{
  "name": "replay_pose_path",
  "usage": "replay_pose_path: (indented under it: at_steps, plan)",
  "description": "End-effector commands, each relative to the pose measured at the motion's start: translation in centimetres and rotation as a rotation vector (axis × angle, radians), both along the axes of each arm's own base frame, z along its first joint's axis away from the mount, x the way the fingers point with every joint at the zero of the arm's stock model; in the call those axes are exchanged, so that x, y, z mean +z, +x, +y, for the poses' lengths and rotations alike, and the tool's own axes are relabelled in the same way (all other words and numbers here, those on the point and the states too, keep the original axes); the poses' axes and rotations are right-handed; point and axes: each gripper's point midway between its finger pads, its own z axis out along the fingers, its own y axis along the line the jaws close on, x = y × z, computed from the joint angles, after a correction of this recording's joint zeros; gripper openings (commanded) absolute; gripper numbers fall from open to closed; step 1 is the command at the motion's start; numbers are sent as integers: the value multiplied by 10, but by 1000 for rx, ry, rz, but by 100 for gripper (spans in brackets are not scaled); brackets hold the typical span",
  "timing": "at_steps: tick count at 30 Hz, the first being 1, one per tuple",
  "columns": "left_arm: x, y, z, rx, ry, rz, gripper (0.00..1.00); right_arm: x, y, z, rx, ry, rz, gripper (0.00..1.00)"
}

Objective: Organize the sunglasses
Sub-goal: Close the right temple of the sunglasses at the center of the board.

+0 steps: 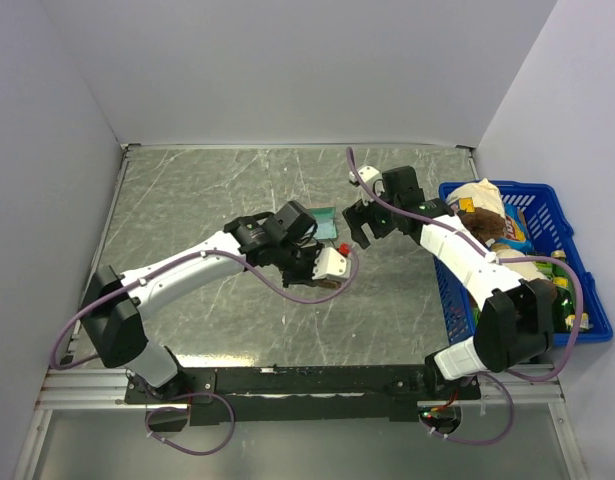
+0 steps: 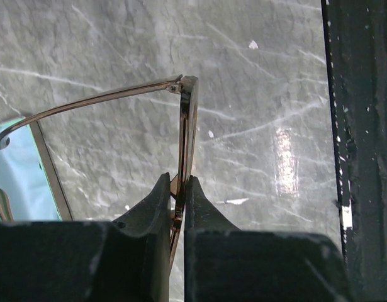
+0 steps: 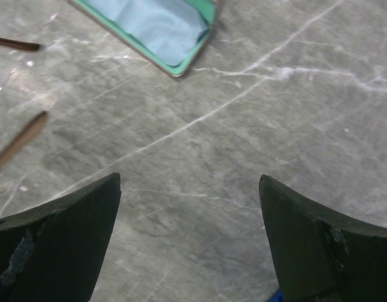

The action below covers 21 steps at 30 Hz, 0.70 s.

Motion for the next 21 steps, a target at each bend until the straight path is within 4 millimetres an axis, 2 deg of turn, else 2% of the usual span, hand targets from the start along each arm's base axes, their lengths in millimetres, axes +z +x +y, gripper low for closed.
replay_pose_path:
  at_steps: [1,7,12,21]
  plan:
    - [21,4,-21,-30,-43,-39,4,4,-8,16,70,69,32,96]
    - [21,4,-33,-36,-38,-40,4,-6,-21,32,142,93,96,93]
    - [18,3,-40,-38,-32,-42,4,-9,-34,53,226,103,120,92]
    - [9,1,-45,-44,-17,-31,4,-14,-58,79,348,141,177,90]
